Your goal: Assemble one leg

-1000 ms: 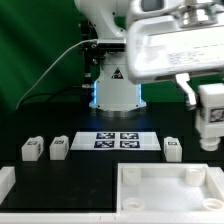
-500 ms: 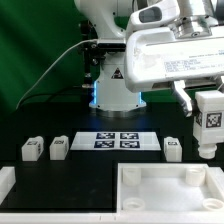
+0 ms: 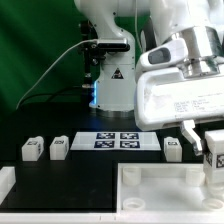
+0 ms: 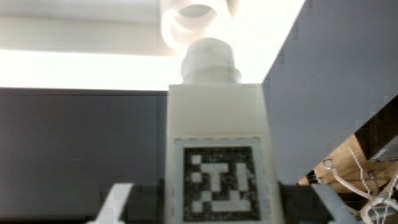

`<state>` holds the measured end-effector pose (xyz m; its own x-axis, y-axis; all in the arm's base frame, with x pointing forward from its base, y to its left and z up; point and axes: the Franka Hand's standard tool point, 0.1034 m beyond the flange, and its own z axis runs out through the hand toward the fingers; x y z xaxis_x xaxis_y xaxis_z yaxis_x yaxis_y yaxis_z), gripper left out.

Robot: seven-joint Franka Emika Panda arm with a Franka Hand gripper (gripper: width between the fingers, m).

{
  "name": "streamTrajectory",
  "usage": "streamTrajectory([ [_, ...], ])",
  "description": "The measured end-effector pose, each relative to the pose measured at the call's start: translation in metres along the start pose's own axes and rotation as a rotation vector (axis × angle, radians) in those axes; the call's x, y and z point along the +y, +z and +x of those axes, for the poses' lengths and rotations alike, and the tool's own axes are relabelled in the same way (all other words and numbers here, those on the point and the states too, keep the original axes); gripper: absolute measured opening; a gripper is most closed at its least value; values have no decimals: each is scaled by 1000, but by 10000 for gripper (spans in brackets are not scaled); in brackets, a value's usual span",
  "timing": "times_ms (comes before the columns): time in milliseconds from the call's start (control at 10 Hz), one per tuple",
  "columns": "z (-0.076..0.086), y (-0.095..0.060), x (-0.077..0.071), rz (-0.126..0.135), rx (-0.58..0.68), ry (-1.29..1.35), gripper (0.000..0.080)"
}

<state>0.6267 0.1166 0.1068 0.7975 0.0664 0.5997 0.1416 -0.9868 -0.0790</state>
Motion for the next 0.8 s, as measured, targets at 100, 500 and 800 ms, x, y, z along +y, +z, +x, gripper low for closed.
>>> streamTrajectory([
  [100,-1,3,1,-1,-3,1,292],
  [500,-11,10,4,-2,-19,2,292],
  [800,-18,15,5,-2,-32,0,292],
])
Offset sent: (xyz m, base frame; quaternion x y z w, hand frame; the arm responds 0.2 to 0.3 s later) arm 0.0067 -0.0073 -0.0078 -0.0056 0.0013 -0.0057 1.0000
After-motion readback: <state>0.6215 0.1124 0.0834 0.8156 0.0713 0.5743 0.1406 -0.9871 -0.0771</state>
